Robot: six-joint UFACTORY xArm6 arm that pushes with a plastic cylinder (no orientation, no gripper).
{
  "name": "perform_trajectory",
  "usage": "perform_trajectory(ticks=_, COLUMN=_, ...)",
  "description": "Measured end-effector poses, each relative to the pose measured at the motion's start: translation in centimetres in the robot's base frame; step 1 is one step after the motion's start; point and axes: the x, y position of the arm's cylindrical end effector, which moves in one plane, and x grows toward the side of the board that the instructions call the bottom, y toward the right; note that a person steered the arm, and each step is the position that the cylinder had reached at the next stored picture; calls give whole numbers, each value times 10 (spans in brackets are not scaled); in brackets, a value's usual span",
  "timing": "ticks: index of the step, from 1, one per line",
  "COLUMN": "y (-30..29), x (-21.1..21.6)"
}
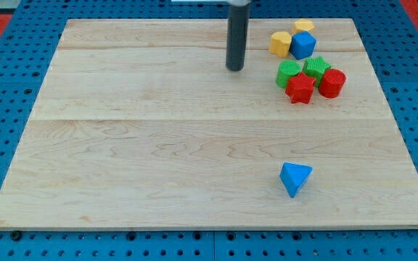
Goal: Place the blue triangle towards the bottom left side of the red star
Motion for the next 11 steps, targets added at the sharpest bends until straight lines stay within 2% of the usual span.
perform_trajectory(ticks=1, y=18, x=56)
perform_trajectory(ticks=2, y=81, x=72)
perform_trajectory(ticks=4, y=168, x=161)
perform_trajectory(ticks=5, y=159, x=233)
perform_trajectory(ticks=6, y=109, x=252)
perform_trajectory(ticks=7, y=80, x=225)
perform_trajectory(ticks=9, y=58, x=149)
perform_trajectory(ticks=11, y=62, x=83)
